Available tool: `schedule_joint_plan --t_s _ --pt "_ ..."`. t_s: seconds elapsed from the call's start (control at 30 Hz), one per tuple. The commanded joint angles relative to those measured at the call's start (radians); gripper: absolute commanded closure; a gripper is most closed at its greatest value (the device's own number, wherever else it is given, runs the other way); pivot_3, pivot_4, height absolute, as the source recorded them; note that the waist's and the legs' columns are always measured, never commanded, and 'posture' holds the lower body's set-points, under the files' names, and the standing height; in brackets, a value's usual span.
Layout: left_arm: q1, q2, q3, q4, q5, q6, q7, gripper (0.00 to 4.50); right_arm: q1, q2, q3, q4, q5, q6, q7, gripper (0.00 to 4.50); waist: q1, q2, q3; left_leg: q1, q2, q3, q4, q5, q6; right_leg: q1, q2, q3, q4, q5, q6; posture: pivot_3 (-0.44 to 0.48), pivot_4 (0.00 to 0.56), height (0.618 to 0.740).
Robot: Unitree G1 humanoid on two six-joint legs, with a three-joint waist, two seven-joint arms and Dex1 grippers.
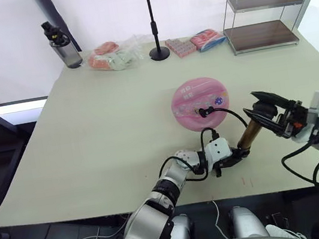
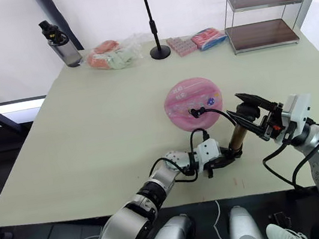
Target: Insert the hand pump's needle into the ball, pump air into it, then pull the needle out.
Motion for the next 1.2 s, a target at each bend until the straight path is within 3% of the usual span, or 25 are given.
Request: schedule_joint_plan --t_s 0.03,0.17,0.5,0.97,1.2 --pt "0.055 0.029 -0.041 0.082 0.057 0.05 -0.01 3.41 0.05 0.013 0.065 0.05 -0.077 0.017 -0.018 2.59 0.0 0.0 0.0 0.003 0.0 0.0 -0.002 0.0 0.0 0.003 0.0 0.0 -0.001 -0.002 0.002 0.0 0.15 0.736" --pt "0.057 0.027 -0.041 0.082 0.057 0.049 -0.009 3.41 0.075 0.006 0.086 0.046 -0.12 0.048 -0.057 2.59 0.0 0.0 -0.001 0.004 0.0 -0.001 -0.002 0.0 0.0 0.003 0.0 0.0 -0.001 -0.003 0.002 0.0 0.15 0.736" --pt "0.057 0.024 -0.042 0.087 0.059 0.048 -0.008 3.41 -0.001 0.004 -0.028 -0.059 0.07 0.043 -0.036 2.59 0.001 0.0 -0.001 0.004 0.0 -0.001 -0.002 0.0 0.0 0.004 0.0 0.0 -0.001 -0.003 0.002 0.0 0.15 0.736" --pt "0.053 0.023 -0.044 0.09 0.061 0.048 -0.014 3.41 -0.281 -0.152 -0.243 -0.133 0.32 0.179 -0.086 2.59 0.002 0.004 0.01 0.002 0.0 -0.002 -0.001 0.0 0.0 0.003 -0.002 -0.002 -0.001 -0.003 0.003 0.0 0.15 0.736" --pt "0.053 0.022 -0.045 0.09 0.058 0.049 -0.016 3.41 -0.383 -0.173 -0.281 -0.14 0.378 0.232 -0.131 2.59 0.003 0.006 0.014 -0.004 -0.001 -0.002 0.0 0.0 0.0 0.0 -0.003 -0.003 -0.001 0.0 -0.001 0.0 0.15 0.736"
